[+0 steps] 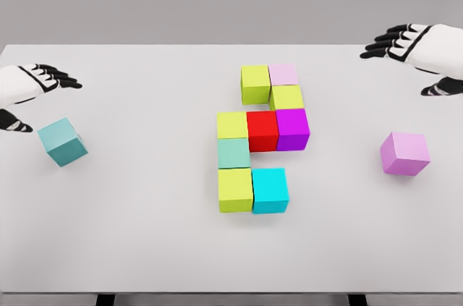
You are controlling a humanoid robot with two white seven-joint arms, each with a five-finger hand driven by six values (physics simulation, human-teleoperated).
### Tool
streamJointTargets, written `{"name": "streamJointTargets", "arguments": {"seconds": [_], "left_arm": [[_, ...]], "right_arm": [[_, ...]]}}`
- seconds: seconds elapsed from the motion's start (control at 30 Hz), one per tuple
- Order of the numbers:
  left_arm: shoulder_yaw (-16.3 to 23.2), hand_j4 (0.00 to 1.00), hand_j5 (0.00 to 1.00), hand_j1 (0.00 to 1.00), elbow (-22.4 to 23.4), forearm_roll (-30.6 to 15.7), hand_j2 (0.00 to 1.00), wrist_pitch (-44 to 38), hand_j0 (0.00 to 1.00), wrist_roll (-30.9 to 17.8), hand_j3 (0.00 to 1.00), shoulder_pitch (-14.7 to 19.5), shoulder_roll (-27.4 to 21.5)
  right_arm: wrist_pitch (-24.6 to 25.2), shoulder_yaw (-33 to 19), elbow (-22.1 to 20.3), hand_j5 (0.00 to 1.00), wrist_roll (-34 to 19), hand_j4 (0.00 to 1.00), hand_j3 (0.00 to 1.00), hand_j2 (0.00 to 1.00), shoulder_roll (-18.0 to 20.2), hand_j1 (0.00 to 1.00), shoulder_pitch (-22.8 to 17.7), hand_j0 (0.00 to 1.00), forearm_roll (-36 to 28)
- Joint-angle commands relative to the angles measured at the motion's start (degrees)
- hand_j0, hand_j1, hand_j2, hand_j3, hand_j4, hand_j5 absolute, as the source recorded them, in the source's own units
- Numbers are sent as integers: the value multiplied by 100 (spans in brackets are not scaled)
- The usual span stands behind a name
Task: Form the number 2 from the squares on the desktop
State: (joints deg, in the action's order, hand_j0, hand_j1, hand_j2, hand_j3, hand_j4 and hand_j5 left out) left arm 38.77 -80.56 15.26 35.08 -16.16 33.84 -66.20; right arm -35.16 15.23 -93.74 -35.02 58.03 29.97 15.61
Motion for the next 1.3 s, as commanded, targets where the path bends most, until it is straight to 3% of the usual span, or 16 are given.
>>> {"name": "streamJointTargets", "arguments": {"seconds": [0.0,0.1,0.2,0.33,0.43,0.5,0.6,0.8,1.03,1.27], "left_arm": [[-1,100,100,100,58,-40,100,-8,100,-10,100,0,-7],[8,100,100,100,155,-58,100,-8,100,-10,100,18,11],[368,100,100,100,146,-40,100,-8,100,-10,100,70,46],[676,100,100,100,137,408,100,-8,100,-19,100,114,116],[685,100,100,100,146,443,100,-8,100,-19,100,106,125],[685,100,100,100,146,469,100,-8,100,-19,100,106,125],[685,100,100,100,163,671,100,-8,100,-19,100,106,222],[685,100,100,100,497,1155,100,-8,100,-19,100,97,407],[685,100,100,100,497,1225,100,-8,100,-19,100,97,407],[746,99,99,99,497,1339,99,-8,99,-19,99,114,407]], "right_arm": [[16,24,-48,100,2,100,100,100,-2,100,0,100,-31],[16,33,-39,100,2,100,100,100,42,100,79,100,-66],[16,340,-4,100,2,100,100,100,156,100,290,100,-93],[16,587,383,100,2,100,100,100,393,100,475,100,-40],[16,762,225,100,2,100,100,100,622,100,317,100,13],[16,1008,-170,100,2,100,100,100,640,100,317,100,74],[16,1140,-628,100,2,100,100,100,710,100,202,100,671],[16,1281,-663,100,2,100,100,100,956,100,150,100,1059],[16,1764,-654,100,2,100,100,100,1009,100,123,100,1076],[16,1914,-540,100,2,100,100,100,991,100,123,100,1199]]}}
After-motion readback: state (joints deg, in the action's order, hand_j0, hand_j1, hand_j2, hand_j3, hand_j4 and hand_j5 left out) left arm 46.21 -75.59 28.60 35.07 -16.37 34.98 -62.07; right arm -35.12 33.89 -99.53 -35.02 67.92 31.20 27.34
